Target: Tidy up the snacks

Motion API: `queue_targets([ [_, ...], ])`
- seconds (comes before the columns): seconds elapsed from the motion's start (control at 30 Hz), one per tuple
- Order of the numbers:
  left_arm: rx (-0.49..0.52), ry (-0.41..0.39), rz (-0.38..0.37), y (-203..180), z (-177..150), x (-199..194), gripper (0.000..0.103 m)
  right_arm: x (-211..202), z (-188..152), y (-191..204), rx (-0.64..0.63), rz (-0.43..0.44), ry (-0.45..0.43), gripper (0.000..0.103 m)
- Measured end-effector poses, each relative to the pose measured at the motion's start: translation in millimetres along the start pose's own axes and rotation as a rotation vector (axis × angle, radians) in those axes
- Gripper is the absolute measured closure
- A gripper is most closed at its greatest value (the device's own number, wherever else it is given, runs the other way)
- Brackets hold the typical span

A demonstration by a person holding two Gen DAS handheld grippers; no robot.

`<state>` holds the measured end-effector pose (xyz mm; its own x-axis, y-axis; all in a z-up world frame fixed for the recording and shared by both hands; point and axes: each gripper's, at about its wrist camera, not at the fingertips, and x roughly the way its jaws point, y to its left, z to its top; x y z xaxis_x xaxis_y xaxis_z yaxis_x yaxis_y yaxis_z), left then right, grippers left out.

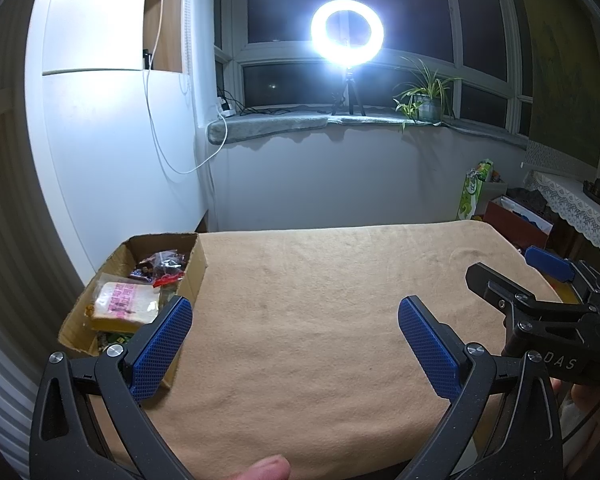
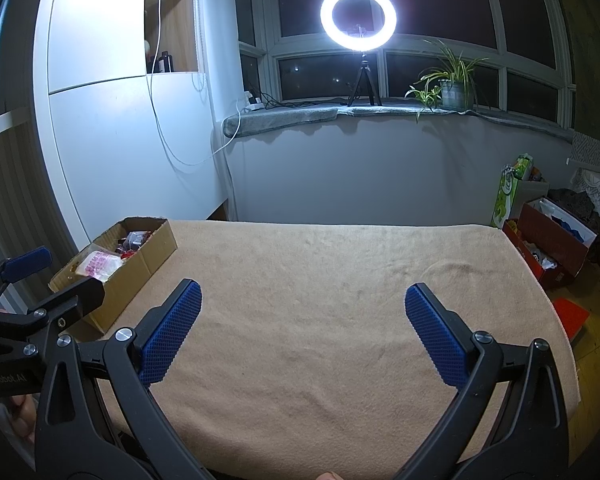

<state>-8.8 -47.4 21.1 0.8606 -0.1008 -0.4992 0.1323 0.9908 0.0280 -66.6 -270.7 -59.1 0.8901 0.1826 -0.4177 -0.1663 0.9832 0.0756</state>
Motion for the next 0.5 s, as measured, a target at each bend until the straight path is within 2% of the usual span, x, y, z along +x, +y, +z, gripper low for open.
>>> queue_targets([
  [0.3,-0.005,-0.011,-0.016,-0.6,-1.4,-1.2,0.0,1.6,-4.3,-0.4,0.001,0.001,0.004,0.0],
  [0.4,-0.002,-0.027,0.036,-0.7,-3.9,-3.2,0.001,1.5,-5.2,-0.1,0.002,0.002,0.005,0.0],
  [0.5,0.011,-0.023,0.054,-1.6,-4.1,-2.0,0.001,2.4,-5.4,-0.5,0.002,0.001,0.005,0.0],
])
